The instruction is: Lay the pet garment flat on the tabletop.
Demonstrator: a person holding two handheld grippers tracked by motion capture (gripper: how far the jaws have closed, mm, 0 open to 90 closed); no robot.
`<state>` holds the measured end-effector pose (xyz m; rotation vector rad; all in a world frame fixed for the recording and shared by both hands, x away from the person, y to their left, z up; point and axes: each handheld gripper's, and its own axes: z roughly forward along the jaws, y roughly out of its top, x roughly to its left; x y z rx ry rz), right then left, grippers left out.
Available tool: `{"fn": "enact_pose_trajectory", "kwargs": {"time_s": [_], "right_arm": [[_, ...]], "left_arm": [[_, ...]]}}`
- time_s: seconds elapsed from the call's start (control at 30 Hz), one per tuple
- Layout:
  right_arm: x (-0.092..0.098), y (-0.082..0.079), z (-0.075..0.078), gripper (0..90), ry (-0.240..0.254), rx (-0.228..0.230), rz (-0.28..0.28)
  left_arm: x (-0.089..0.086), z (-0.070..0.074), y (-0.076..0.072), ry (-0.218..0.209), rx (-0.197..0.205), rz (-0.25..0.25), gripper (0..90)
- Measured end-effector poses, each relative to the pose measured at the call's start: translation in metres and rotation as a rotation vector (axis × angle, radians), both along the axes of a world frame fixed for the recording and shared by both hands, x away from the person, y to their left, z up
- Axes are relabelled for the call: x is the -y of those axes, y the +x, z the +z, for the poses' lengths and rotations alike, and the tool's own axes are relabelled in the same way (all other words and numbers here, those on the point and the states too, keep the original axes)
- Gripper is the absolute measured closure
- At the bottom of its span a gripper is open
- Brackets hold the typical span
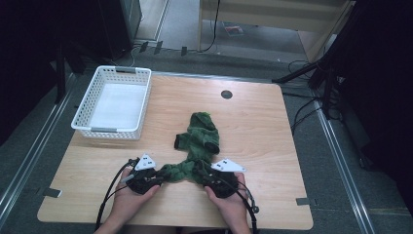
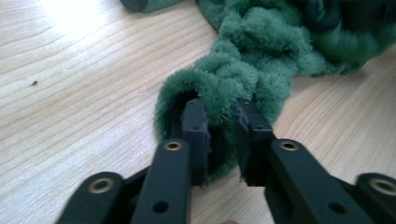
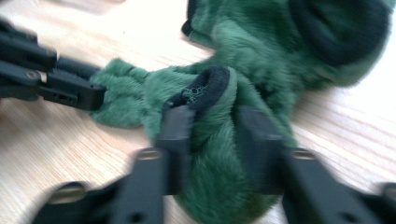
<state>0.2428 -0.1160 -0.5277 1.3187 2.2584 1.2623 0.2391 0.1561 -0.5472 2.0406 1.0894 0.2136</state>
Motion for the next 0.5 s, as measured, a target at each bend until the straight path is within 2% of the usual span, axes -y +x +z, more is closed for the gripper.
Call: {"fn": "enact_pose_trajectory", "kwargs": {"time_s": [0.07, 0.2, 0.3, 0.33, 0.4, 0.47, 0.5], "right_arm": [[0.012, 0.002, 0.002, 81.4, 0.036, -0.022, -0.033], [0.036, 0.001, 0.006, 84.1, 0.034, -0.02, -0.125], [0.053, -0.002, 0.004, 81.3, 0.027, -0.04, -0.17], [0.058, -0.002, 0.004, 77.7, 0.025, -0.028, -0.182], [0.066, 0.001, 0.009, 69.1, 0.048, 0.003, -0.217], [0.071, 0.003, 0.017, 64.1, 0.083, 0.05, -0.238], [0.072, 0.005, 0.021, 62.0, 0.097, 0.078, -0.235]], "left_arm": [[-0.001, 0.001, -0.001, 0.002, -0.002, -0.012, 80.3], [-0.004, 0.002, -0.005, 0.014, -0.01, -0.038, 81.7], [-0.007, 0.003, -0.006, 0.006, -0.028, -0.064, 81.4], [-0.007, 0.003, -0.006, 0.006, -0.028, -0.064, 80.7], [-0.015, 0.007, -0.003, -0.082, -0.046, -0.09, 77.4], [-0.021, 0.015, 0.004, -0.168, -0.038, -0.067, 69.4], [-0.022, 0.018, 0.007, -0.186, -0.032, -0.055, 64.2]]}}
